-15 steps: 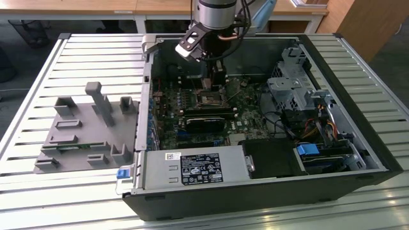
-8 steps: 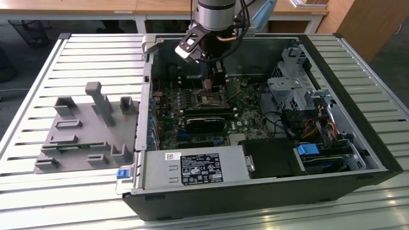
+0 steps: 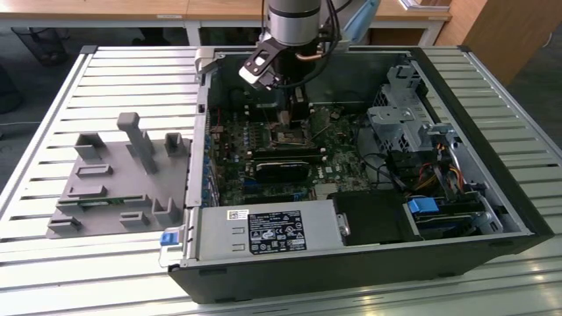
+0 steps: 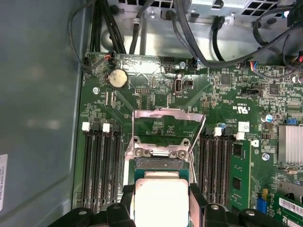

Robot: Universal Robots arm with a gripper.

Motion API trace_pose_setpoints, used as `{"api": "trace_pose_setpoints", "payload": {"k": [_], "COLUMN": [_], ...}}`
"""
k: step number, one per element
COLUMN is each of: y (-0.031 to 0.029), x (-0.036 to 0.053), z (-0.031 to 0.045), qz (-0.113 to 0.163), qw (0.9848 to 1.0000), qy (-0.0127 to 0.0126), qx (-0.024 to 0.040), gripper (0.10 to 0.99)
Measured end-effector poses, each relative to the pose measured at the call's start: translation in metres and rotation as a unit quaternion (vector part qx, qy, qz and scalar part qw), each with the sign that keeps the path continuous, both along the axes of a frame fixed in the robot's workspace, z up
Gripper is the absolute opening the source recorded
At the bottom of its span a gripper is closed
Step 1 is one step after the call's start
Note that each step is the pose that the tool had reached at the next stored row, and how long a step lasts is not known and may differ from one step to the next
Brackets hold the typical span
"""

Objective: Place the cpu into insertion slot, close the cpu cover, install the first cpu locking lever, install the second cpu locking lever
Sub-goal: 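Place the cpu into insertion slot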

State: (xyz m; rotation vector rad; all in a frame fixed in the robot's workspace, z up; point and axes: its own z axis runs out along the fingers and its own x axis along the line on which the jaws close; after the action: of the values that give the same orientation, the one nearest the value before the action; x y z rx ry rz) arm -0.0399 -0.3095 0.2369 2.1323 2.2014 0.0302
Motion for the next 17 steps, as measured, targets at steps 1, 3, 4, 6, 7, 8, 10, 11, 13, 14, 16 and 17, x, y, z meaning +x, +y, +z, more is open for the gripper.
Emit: {"api": "trace_pose_setpoints", "payload": {"k": [1, 3, 4, 6, 7, 8, 10, 11, 13, 14, 16, 17], "y": [0.0000, 0.0000, 0.0000, 0.0000, 0.0000, 0.0000, 0.0000, 0.0000, 0.0000, 0.0000, 0.0000, 0.0000], "x": [-0.0004, -0.0011, -0.0012, -0.0014, -0.0014, -0.0015, -0.0015, -0.0015, -0.0016, -0.0016, -0.0016, -0.0016], "z": [-0.0013, -0.0042, -0.0054, -0.0082, -0.0093, -0.0104, -0.0119, -0.0125, -0.0140, -0.0149, -0.0170, -0.0182], "qz": [-0.001, -0.002, -0.002, -0.003, -0.003, -0.003, -0.004, -0.004, -0.004, -0.005, -0.005, -0.005], "qw": [1.0000, 1.0000, 1.0000, 1.0000, 1.0000, 1.0000, 1.0000, 1.0000, 1.0000, 1.0000, 1.0000, 1.0000], "qy": [0.0000, 0.0000, 0.0000, 0.0000, 0.0000, 0.0000, 0.0000, 0.0000, 0.0000, 0.0000, 0.0000, 0.0000], "qx": [0.0000, 0.0000, 0.0000, 0.0000, 0.0000, 0.0000, 0.0000, 0.0000, -0.0001, 0.0000, 0.0000, 0.0000], "gripper": [0.541, 0.541, 0.541, 0.541, 0.541, 0.541, 0.541, 0.541, 0.541, 0.541, 0.541, 0.541]}}
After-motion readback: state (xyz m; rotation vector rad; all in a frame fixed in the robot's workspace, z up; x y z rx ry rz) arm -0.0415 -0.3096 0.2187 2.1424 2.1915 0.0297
